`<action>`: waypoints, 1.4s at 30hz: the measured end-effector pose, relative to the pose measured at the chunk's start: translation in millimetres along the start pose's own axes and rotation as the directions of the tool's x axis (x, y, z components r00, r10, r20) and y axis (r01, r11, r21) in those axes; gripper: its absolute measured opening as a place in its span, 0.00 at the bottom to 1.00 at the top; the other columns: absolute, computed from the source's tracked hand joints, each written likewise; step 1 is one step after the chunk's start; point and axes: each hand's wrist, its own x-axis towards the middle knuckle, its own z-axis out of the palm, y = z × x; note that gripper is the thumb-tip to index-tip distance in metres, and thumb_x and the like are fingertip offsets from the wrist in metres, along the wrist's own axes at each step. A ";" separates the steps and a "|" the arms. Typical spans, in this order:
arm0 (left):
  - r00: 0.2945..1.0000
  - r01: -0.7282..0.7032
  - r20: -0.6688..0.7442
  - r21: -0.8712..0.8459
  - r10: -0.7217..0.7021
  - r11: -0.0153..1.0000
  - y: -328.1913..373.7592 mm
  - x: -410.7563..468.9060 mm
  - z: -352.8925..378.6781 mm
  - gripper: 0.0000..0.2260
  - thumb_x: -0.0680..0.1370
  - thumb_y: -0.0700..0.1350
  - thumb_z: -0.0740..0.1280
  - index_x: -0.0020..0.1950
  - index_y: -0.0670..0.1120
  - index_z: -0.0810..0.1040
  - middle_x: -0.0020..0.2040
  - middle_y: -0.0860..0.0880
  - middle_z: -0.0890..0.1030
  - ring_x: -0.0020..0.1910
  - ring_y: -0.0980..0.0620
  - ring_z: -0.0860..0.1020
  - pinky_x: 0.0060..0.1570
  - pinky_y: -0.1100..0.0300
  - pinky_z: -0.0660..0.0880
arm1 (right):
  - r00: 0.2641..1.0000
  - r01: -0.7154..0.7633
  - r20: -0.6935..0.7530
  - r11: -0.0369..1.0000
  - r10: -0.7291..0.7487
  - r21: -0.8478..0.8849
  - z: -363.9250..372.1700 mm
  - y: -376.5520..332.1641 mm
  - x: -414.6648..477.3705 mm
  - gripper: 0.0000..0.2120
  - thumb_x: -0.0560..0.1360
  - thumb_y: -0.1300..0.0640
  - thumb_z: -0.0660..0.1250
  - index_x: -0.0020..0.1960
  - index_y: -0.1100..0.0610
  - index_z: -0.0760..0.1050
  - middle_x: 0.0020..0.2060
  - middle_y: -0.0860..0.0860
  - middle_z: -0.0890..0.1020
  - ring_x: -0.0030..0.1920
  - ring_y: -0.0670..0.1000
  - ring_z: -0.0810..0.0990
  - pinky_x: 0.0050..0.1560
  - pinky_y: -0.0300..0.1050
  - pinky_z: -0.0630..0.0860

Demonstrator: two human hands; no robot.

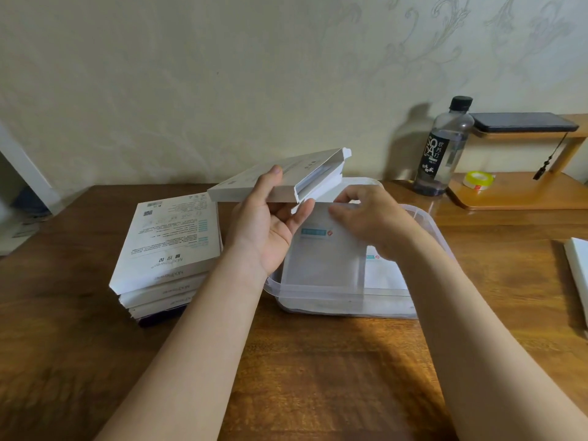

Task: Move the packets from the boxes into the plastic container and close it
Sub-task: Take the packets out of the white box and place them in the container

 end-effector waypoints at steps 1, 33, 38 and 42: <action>1.000 -0.001 0.001 -0.002 0.001 1.000 -0.2 0.1 -0.3 0.13 0.78 0.44 0.73 0.61 0.43 0.78 0.54 0.39 0.83 0.57 0.42 0.83 0.35 0.58 0.82 | 0.998 -0.028 0.060 1.000 0.028 -0.001 -1.1 -1.6 -1.9 0.03 0.79 0.56 0.67 0.48 0.51 0.80 0.42 0.52 0.82 0.40 0.51 0.82 0.39 0.45 0.82; 0.999 0.016 0.052 0.026 -0.017 1.000 1.0 1.7 -1.4 0.06 0.79 0.45 0.71 0.53 0.44 0.79 0.39 0.46 0.86 0.42 0.50 0.82 0.34 0.59 0.82 | 0.789 0.411 0.591 0.573 0.166 -0.709 23.0 -3.9 -19.1 0.40 0.78 0.47 0.70 0.81 0.44 0.50 0.78 0.49 0.62 0.75 0.55 0.65 0.73 0.50 0.64; 0.998 0.011 0.055 0.039 -0.014 0.999 1.5 -0.2 -0.1 0.04 0.79 0.44 0.71 0.51 0.45 0.79 0.35 0.49 0.85 0.34 0.53 0.83 0.34 0.59 0.82 | 0.786 0.396 0.589 0.580 0.186 -0.712 21.3 -4.5 -21.0 0.38 0.80 0.45 0.67 0.81 0.42 0.47 0.80 0.49 0.58 0.77 0.56 0.61 0.74 0.49 0.60; 0.998 0.013 0.053 0.041 -0.015 0.999 1.5 -1.8 1.2 0.05 0.79 0.44 0.71 0.49 0.44 0.79 0.31 0.49 0.83 0.36 0.52 0.80 0.35 0.59 0.83 | 0.793 0.417 0.593 0.587 0.139 -0.694 18.4 -3.9 -18.3 0.45 0.73 0.39 0.72 0.81 0.42 0.50 0.80 0.47 0.60 0.78 0.54 0.61 0.76 0.51 0.60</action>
